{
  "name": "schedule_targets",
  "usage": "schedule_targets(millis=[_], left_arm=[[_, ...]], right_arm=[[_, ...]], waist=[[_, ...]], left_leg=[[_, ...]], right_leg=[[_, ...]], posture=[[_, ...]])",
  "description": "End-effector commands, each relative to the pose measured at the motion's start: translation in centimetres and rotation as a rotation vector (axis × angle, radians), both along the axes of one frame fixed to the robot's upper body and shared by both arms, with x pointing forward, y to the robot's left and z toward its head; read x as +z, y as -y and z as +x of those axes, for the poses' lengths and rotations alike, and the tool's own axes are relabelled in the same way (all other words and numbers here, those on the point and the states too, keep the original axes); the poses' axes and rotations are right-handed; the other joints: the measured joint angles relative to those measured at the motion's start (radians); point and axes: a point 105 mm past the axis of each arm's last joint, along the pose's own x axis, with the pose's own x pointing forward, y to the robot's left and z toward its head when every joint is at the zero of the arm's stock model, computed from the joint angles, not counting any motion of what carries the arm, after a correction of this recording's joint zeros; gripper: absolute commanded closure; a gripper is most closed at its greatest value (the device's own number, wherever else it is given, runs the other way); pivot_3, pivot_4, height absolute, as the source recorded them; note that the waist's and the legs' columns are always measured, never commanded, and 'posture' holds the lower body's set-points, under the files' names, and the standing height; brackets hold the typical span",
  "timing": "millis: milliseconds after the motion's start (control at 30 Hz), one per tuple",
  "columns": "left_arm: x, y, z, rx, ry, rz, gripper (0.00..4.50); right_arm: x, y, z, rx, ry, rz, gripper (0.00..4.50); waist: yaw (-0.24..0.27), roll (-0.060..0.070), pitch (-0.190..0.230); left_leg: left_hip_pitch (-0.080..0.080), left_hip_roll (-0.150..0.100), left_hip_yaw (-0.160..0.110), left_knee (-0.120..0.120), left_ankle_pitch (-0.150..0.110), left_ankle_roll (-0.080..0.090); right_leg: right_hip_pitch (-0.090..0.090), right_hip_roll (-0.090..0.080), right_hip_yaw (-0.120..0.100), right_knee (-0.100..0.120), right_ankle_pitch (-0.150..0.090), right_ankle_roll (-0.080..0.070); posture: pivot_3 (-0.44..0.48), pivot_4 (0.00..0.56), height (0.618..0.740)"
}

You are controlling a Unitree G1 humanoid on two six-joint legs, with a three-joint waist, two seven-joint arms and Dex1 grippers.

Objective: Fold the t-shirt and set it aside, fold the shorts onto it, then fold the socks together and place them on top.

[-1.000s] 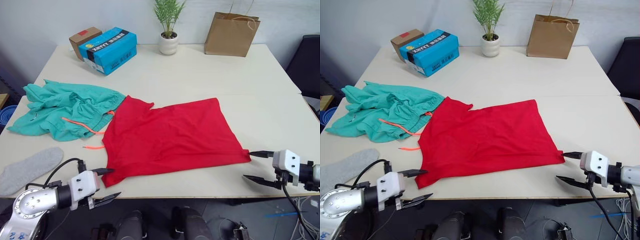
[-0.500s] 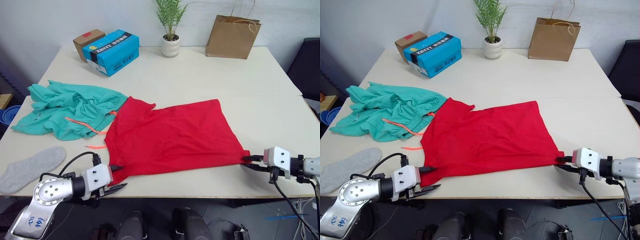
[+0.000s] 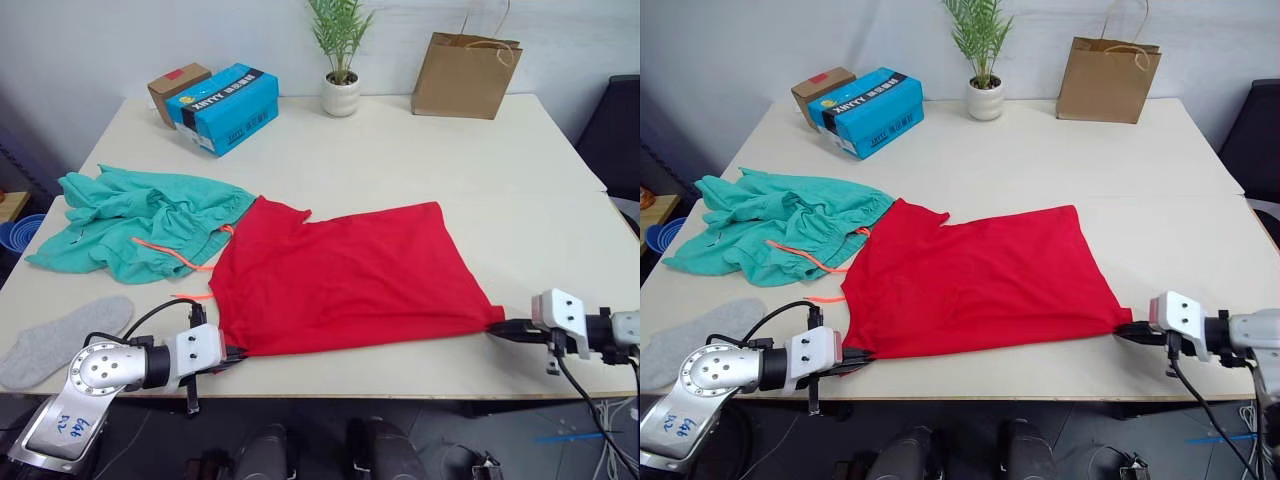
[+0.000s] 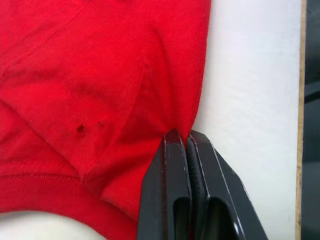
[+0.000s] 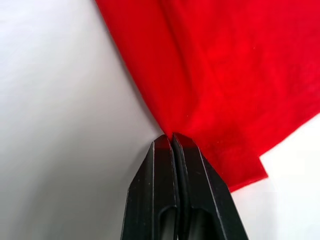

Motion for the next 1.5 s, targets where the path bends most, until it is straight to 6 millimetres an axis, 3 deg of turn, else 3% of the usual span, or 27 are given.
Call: schedule_targets(millis=[33,300,533,633,833,967,1067,1100,1200,1300,1500], left_arm=[[-1.2,-1.4,-1.7,-0.015,-0.101,0.03,4.49],[-0.6,-2.4,-3.3,-0.114,-0.083,0.067,4.49],[0.1,-3.1,-3.5,-0.124,-0.047,0.068,4.49],[0.9,-3.3,-3.7,-0.097,-0.075,0.03,4.49],[2.1,-3.8,-4.9,-0.068,-0.151,-0.004,2.56],[3.9,-5.9,-5.6,0.05,-0.277,-0.045,1.25],[6.2,-6.9,-4.5,0.159,-0.304,-0.157,0.27],[7.2,-6.9,-3.6,0.186,-0.286,-0.212,0.02],[9.4,-6.7,-1.3,0.246,-0.257,-0.318,0.02],[10.8,-6.1,2.2,0.291,-0.228,-0.395,0.02],[11.1,-4.4,9.0,0.329,-0.174,-0.382,0.02]], right_arm=[[-1.0,0.6,-3.4,-0.011,-0.166,-0.006,4.5],[-1.2,-1.1,-7.0,-0.029,-0.259,0.045,4.5],[-0.8,-2.1,-6.9,-0.077,-0.21,0.057,4.5],[0.0,-3.1,-6.3,-0.133,-0.228,0.161,4.5],[0.7,-3.6,-7.6,-0.108,-0.35,0.151,2.47],[2.8,-3.2,-8.3,-0.141,-0.501,0.176,1.05],[5.1,-2.3,-6.5,-0.177,-0.464,0.198,0.0],[5.9,-1.9,-5.7,-0.192,-0.445,0.213,0.0],[7.7,-1.2,-3.4,-0.226,-0.364,0.248,0.0],[9.8,-0.7,0.7,-0.239,-0.19,0.288,0.0],[11.3,-0.9,8.1,-0.28,0.046,0.296,0.0]], waist=[[0.0,0.0,0.0],[-0.001,-0.002,0.001],[-0.002,-0.004,0.002],[-0.007,-0.009,0.005],[-0.002,-0.009,0.006],[0.001,-0.009,0.007],[-0.001,-0.012,0.009],[-0.002,-0.012,0.009],[-0.003,-0.011,0.01],[-0.004,-0.01,0.012],[-0.005,-0.011,0.013]], left_leg=[[-0.001,0.0,0.0,-0.001,0.0,0.0],[-0.001,0.0,0.0,-0.007,-0.001,0.0],[-0.001,0.0,0.0,-0.008,-0.002,-0.003],[-0.001,0.0,0.0,-0.008,-0.002,-0.003],[-0.003,0.0,0.0,-0.008,-0.001,-0.003],[-0.005,0.0,0.0,-0.008,0.0,0.001],[-0.005,0.0,-0.001,-0.008,-0.001,-0.001],[-0.004,0.0,-0.001,-0.007,-0.001,-0.002],[-0.005,-0.001,-0.001,-0.007,0.0,-0.001],[-0.005,-0.001,0.0,-0.007,0.001,-0.002],[-0.006,-0.001,0.002,-0.007,0.009,-0.007]], right_leg=[[-0.001,0.0,0.0,0.0,-0.001,0.0],[-0.003,0.0,-0.001,-0.001,-0.004,0.002],[-0.004,0.001,0.0,-0.002,-0.006,0.001],[-0.004,0.002,0.0,-0.001,-0.006,0.001],[-0.006,0.002,0.001,-0.001,-0.006,0.001],[-0.007,0.002,0.0,-0.002,-0.006,0.002],[-0.007,0.002,0.0,-0.001,-0.007,0.001],[-0.007,0.002,0.0,-0.001,-0.007,0.001],[-0.006,0.002,0.001,-0.003,-0.007,0.0],[-0.007,0.002,0.001,-0.002,-0.006,0.0],[-0.009,0.005,0.001,0.003,-0.005,0.002]], posture=[[0.0,0.15,0.74],[0.0,0.15,0.74],[0.0,0.15,0.74],[0.0,0.15,0.74],[0.0,0.15,0.74],[0.0,0.15,0.74],[0.0,0.15,0.74],[0.0,0.15,0.74],[0.0,0.15,0.74],[0.0,0.15,0.74],[0.0,0.15,0.74]])
